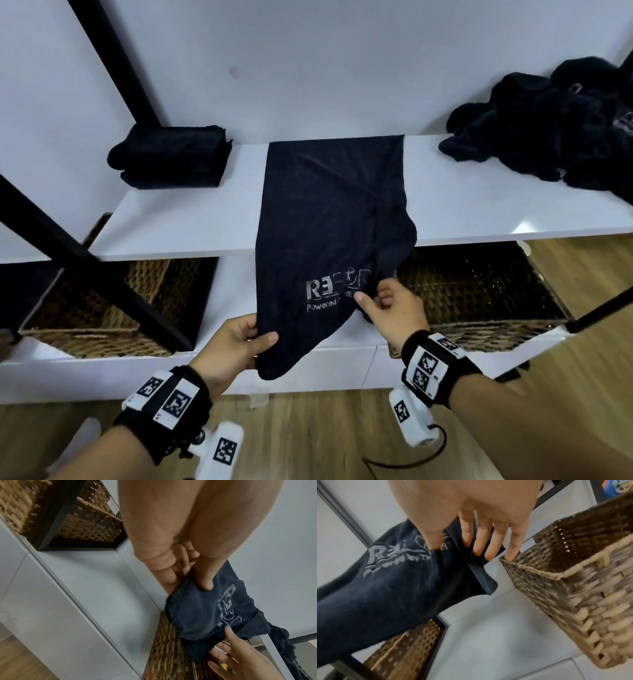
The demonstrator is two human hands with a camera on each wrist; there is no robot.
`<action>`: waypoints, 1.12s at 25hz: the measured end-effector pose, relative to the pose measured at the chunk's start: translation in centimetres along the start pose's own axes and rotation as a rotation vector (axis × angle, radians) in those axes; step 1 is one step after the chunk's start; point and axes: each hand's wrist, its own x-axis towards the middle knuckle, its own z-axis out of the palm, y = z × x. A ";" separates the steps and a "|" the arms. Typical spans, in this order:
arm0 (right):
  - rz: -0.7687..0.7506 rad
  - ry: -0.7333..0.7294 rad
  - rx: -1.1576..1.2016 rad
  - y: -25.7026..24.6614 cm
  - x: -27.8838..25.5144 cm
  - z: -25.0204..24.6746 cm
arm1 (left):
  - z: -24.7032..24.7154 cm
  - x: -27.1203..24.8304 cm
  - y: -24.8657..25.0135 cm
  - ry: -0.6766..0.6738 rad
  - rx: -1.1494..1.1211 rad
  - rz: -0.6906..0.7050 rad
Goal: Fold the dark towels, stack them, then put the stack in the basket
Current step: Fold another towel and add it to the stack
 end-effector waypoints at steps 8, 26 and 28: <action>0.200 0.122 0.663 1.9 -2.7 -7.0 | -1.5 -2.4 0.4 0.065 0.067 0.014; -0.224 -0.055 0.385 -4.9 -9.1 -19.0 | -4.2 -8.0 8.8 0.006 0.162 0.459; -0.328 0.042 0.214 -5.7 -8.4 -19.2 | -4.8 -7.4 9.6 0.055 0.258 0.607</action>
